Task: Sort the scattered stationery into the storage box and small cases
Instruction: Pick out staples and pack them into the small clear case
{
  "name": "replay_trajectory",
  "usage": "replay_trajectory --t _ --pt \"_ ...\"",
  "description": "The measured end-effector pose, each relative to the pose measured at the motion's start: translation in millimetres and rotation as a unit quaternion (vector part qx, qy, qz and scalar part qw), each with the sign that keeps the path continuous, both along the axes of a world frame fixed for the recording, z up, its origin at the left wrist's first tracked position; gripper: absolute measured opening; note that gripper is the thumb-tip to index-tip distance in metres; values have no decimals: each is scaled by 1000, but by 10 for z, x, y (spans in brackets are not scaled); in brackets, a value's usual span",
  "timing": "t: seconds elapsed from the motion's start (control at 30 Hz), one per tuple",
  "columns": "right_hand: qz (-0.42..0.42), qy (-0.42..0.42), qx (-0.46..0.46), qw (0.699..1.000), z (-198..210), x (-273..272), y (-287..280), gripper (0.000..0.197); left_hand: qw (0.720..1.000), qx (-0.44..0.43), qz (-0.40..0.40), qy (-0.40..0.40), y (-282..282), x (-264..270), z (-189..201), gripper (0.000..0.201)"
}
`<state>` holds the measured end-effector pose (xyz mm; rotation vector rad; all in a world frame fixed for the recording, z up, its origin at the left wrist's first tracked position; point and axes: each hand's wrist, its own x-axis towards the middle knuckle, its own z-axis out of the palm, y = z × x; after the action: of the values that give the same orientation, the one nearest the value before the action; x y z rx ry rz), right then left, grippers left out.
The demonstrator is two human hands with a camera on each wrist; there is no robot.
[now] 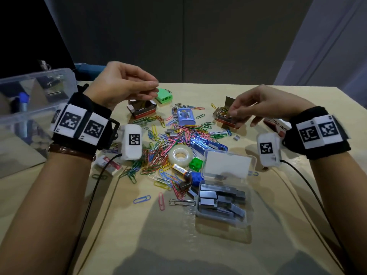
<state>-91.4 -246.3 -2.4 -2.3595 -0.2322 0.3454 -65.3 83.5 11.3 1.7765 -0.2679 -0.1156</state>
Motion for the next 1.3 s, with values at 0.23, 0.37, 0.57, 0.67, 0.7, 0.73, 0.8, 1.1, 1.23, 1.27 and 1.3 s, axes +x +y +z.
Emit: replay_trajectory --t 0.23,0.37,0.57,0.67,0.7,0.73,0.8,1.1,1.23,1.27,1.3 --pt "89 -23 -199 976 68 239 364 26 997 -1 62 -41 213 75 4 11" --pt "137 -92 -273 948 23 514 781 61 997 4 65 -38 207 73 -3 8" --pt "237 -71 -350 903 -316 768 1183 64 997 43 38 -55 230 88 -11 12" --pt "248 -104 -321 908 -313 828 1208 41 995 51 36 -77 254 95 2 15" --pt "248 -111 -328 905 -282 851 1199 35 995 52 39 -82 268 97 10 14" --pt "244 -117 -338 901 -250 880 1188 32 994 53 42 -84 283 99 19 13" --pt "239 -134 -342 899 -192 911 1188 32 994 54 48 -79 315 105 30 13" --pt "310 -30 -240 919 -349 801 1594 33 992 53 58 -97 397 70 58 15" --pt "333 -19 -257 907 -388 775 1590 13 988 72 63 -118 385 26 52 22" --pt "334 -17 -250 909 -380 760 1574 16 988 76 64 -119 387 30 53 22" --pt "326 -6 -237 915 -352 736 1551 14 988 77 63 -118 391 37 57 21"
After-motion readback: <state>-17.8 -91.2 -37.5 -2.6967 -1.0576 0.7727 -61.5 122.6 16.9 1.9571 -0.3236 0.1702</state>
